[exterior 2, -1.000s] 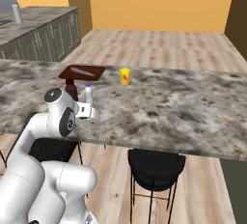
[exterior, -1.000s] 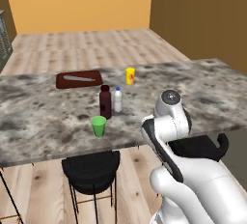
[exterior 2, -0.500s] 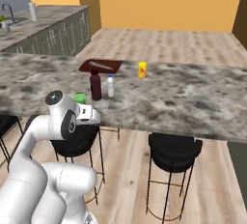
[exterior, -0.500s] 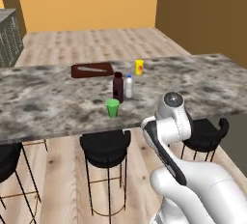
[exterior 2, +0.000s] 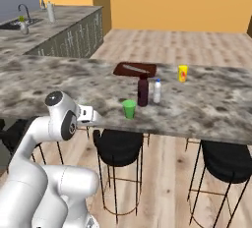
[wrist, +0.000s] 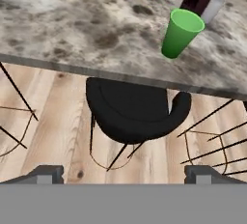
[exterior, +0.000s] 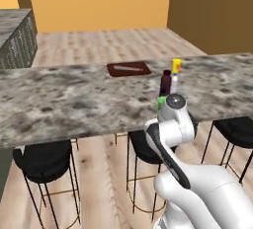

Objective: Place the drinks on the dining counter in a tight cluster.

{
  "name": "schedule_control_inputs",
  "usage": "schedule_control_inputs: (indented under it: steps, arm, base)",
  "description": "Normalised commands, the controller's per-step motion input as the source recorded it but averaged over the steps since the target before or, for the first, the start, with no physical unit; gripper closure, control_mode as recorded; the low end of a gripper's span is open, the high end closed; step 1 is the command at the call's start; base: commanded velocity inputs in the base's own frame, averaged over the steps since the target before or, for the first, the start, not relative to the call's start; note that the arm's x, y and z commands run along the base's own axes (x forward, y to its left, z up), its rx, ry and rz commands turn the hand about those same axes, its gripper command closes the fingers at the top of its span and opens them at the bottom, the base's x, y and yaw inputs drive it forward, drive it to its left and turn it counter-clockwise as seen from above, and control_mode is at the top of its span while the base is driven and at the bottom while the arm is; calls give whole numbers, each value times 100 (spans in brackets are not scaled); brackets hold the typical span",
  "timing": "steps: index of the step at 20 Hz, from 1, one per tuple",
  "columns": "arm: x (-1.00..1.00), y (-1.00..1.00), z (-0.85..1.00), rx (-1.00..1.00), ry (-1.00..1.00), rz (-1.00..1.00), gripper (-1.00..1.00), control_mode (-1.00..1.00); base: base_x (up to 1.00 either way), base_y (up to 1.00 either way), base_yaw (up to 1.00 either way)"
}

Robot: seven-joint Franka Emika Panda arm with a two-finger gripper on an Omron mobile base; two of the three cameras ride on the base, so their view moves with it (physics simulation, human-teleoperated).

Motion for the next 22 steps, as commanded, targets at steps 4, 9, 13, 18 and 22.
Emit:
schedule_control_inputs:
  steps: [4,9,13,18,22]
  arm:
    - [0,0,0,0,0,0,-100,100]
    - [0,0,0,0,0,0,-100,100]
    - [0,0,0,0,0,0,-100,100]
    - [0,0,0,0,0,0,-100,100]
    - [0,0,0,0,0,0,-100,100]
  base:
    - [4,89,-4]
    - [9,88,-6]
    - [14,86,-9]
    - [19,85,-11]
    - [23,83,-13]
